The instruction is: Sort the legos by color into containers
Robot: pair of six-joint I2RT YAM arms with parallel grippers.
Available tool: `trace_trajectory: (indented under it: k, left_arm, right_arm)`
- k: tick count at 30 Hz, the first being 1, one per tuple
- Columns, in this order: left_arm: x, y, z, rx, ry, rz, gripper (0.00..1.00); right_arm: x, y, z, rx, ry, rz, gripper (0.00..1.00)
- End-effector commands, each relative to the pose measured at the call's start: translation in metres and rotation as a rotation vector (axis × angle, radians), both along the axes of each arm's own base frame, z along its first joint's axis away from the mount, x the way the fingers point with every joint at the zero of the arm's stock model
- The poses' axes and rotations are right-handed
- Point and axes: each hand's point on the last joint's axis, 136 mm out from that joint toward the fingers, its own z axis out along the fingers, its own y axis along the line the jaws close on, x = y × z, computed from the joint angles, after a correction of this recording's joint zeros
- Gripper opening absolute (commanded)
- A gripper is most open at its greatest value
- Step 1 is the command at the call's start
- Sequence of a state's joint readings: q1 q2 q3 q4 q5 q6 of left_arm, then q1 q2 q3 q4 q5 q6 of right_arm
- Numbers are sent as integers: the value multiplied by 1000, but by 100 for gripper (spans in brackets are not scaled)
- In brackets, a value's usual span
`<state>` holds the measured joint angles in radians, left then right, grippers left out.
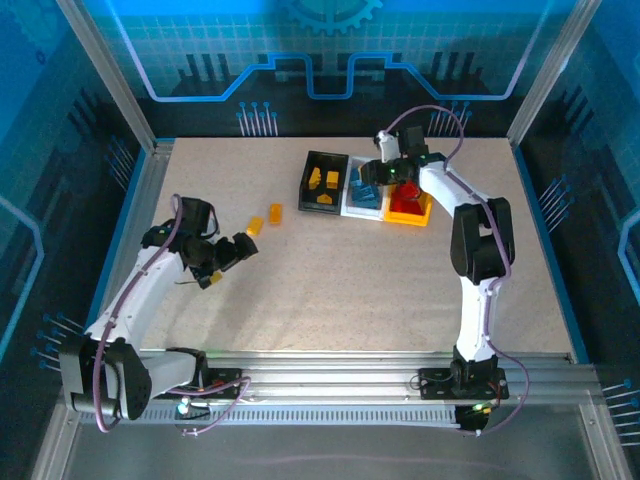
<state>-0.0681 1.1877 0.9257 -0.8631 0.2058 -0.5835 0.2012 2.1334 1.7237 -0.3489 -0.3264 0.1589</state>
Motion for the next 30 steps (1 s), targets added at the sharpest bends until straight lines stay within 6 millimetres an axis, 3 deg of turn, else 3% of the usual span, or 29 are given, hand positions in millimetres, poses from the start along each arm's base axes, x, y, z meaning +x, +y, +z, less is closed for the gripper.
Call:
trace_trajectory:
  k: [1, 10, 19, 20, 26, 30]
  left_arm:
    - [-7, 0, 6, -6, 14, -10, 99]
    - [-9, 1, 3, -3, 19, -8, 99]
    - [-7, 0, -2, -12, 26, 6, 99]
    - [-7, 0, -2, -11, 27, 5, 99]
    - [-8, 2, -2, 0, 28, 7, 99]
    - [-9, 3, -3, 8, 30, 4, 99]
  right_arm:
    - [14, -8, 5, 23, -13, -59, 38]
    - [20, -3, 3, 55, 4, -55, 38]
    - [38, 43, 11, 126, 13, 8, 39]
    - [41, 49, -2, 124, 37, 13, 39]
    - [53, 75, -6, 141, 46, 34, 43]
    - [56, 83, -7, 136, 46, 37, 54]
